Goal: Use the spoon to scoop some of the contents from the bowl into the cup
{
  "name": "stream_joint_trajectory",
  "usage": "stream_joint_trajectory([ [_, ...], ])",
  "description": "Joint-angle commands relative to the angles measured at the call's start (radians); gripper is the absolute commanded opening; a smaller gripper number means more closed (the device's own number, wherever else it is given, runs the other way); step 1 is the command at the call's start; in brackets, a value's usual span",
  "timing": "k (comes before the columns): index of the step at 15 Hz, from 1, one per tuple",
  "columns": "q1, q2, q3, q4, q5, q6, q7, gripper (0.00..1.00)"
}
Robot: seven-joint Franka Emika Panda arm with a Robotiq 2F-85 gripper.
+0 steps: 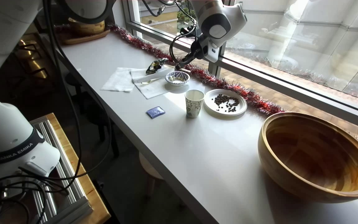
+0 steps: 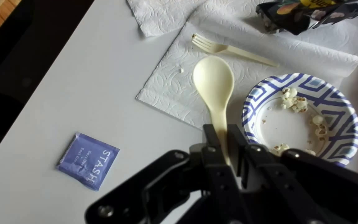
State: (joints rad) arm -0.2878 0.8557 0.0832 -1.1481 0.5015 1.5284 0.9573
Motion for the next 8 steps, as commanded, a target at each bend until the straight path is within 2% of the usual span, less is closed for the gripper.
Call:
stream_joint_trajectory([
  [1,0.050,-0.006,-0.056,-0.019,0.005,0.017,-0.021,0.03],
  [8,0.124,0.023,-0.073,-0.101,0.004,0.059,-0.092,0.03],
])
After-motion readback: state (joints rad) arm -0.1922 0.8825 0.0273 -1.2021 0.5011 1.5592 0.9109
